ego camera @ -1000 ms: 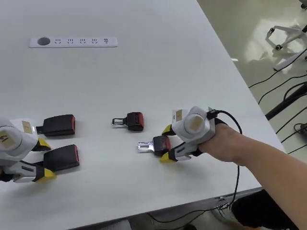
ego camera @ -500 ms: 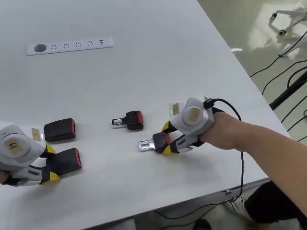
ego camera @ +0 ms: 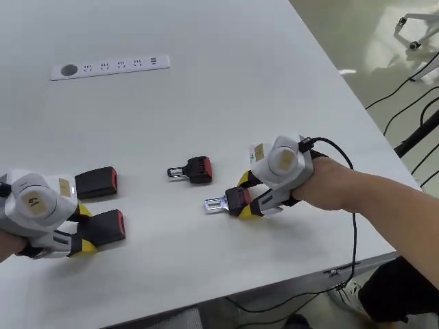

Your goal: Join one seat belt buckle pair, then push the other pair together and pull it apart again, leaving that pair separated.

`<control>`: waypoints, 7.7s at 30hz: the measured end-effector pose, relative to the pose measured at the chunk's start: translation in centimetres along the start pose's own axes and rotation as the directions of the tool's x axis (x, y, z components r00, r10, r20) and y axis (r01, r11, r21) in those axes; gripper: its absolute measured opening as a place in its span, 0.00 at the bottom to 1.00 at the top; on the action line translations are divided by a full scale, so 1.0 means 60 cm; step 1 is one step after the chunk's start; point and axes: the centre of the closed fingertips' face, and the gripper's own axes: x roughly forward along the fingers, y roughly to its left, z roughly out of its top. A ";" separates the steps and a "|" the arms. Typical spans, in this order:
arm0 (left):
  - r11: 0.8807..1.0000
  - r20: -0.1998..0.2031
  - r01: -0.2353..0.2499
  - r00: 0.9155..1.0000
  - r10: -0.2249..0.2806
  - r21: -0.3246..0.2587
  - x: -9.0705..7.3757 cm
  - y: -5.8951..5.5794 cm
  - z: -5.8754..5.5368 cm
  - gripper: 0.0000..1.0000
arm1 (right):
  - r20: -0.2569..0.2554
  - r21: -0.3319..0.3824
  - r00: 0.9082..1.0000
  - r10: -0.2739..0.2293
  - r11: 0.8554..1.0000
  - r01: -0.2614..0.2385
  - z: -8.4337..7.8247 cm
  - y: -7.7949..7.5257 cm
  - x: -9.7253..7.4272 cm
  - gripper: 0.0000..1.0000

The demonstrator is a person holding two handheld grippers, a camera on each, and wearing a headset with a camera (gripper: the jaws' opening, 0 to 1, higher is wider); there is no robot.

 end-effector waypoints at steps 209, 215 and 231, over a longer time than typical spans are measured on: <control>0.998 0.028 -0.049 0.998 0.050 -0.042 -0.005 0.166 0.010 0.40 | 0.043 -0.054 0.998 -0.042 0.998 0.045 0.124 -0.106 0.052 0.32; 0.999 0.012 -0.047 0.999 0.047 -0.020 0.002 0.168 0.006 0.36 | 0.029 -0.063 1.000 -0.008 0.998 0.010 0.126 -0.107 0.059 0.32; 0.999 -0.021 -0.026 0.999 0.027 0.025 0.009 0.176 -0.007 0.33 | 0.041 -0.072 0.998 0.044 0.997 -0.041 0.125 -0.107 0.066 0.31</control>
